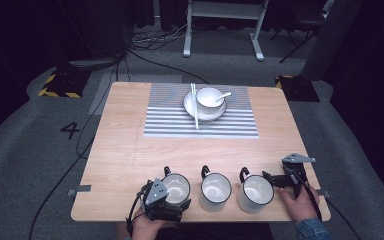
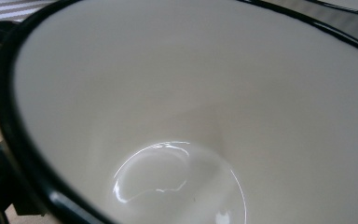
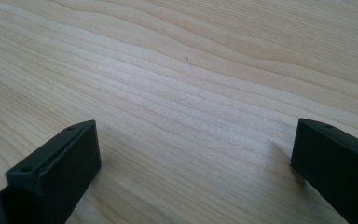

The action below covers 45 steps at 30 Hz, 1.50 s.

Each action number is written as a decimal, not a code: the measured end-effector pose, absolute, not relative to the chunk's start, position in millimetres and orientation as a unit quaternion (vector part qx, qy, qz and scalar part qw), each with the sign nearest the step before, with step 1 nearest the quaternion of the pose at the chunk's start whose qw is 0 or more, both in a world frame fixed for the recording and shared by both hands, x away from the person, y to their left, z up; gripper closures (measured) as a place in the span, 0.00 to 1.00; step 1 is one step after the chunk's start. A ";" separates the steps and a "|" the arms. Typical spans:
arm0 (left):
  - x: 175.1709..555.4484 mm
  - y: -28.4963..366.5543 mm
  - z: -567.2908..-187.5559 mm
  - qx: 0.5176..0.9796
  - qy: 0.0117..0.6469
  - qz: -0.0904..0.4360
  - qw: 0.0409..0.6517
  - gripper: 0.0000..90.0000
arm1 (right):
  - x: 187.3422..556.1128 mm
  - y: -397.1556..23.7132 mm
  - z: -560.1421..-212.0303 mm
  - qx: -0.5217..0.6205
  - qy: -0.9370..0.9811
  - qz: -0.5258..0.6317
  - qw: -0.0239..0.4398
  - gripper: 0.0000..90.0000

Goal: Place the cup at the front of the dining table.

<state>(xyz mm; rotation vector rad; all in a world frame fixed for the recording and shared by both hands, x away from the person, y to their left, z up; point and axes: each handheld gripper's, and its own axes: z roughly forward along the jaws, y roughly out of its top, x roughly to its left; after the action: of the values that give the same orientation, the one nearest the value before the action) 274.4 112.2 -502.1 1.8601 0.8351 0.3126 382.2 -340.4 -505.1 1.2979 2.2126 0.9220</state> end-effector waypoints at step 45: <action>326.4 146.8 -406.3 0.787 0.329 0.132 0.506 0.04 | 383.1 -340.2 -505.1 0.466 0.795 0.331 0.203 0.01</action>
<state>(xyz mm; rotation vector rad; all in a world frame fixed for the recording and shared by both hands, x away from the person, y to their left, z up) 326.4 146.8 -406.3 1.8976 0.7937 0.3176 383.1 -340.2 -505.1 1.3006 2.2185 0.9240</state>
